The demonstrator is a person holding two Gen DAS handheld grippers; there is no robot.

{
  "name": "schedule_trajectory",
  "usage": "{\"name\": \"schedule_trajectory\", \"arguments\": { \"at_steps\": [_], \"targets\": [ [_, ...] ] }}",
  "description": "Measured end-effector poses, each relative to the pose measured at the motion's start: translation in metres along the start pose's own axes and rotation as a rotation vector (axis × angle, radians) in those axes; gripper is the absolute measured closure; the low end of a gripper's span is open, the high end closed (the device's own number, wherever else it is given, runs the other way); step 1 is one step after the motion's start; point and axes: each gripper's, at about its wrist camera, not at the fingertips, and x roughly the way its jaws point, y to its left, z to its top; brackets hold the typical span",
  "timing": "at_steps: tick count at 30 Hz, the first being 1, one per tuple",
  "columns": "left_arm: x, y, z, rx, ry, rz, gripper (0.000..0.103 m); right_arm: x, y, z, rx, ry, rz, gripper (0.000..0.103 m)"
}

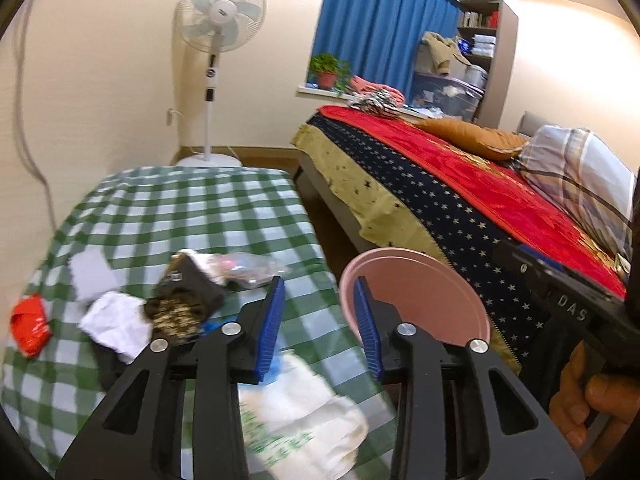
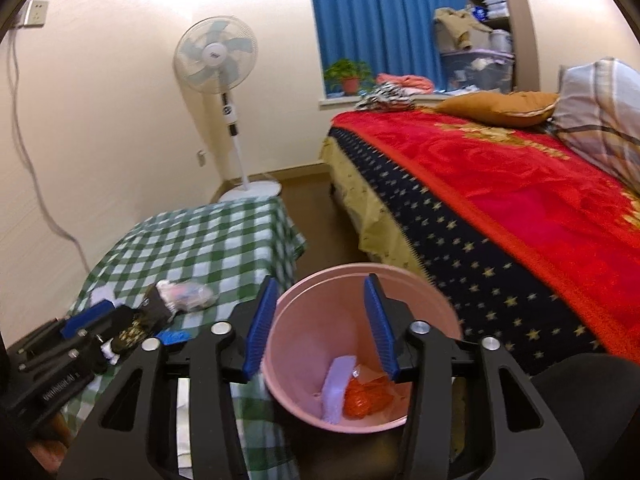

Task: Collect trash
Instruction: 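Grasp the white paper bag with green print with the right gripper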

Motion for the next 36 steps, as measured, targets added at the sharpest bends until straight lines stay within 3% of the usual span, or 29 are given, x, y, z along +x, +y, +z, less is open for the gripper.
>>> {"name": "schedule_trajectory", "arguments": {
  "at_steps": [5,15,19,21,24,27,34,36],
  "targets": [
    [-0.020,0.024,-0.008,-0.035,-0.021,0.073,0.075,0.008,0.011,-0.014,-0.010,0.063,0.052,0.071],
    [-0.052,0.061,-0.029,-0.124,-0.085,0.207,0.076,0.035,0.055,-0.046,-0.055,0.221,0.225,0.072],
    [-0.060,0.074,-0.033,-0.176,-0.107,0.249,0.076,0.043,0.073,-0.063,-0.081,0.275,0.276,0.070],
    [-0.064,0.079,-0.034,-0.191,-0.117,0.270,0.076,0.049,0.080,-0.071,-0.095,0.324,0.312,0.063],
    [-0.068,0.088,-0.035,-0.218,-0.128,0.291,0.076,0.059,0.083,-0.078,-0.071,0.367,0.330,0.055],
    [-0.068,0.099,-0.038,-0.253,-0.125,0.302,0.076,0.073,0.085,-0.084,-0.050,0.417,0.339,0.054],
    [-0.052,0.119,-0.043,-0.318,-0.085,0.333,0.076,0.083,0.100,-0.098,-0.104,0.462,0.354,0.055],
    [-0.046,0.122,-0.045,-0.326,-0.071,0.337,0.076,0.083,0.101,-0.100,-0.107,0.473,0.361,0.062]
  ]
}}
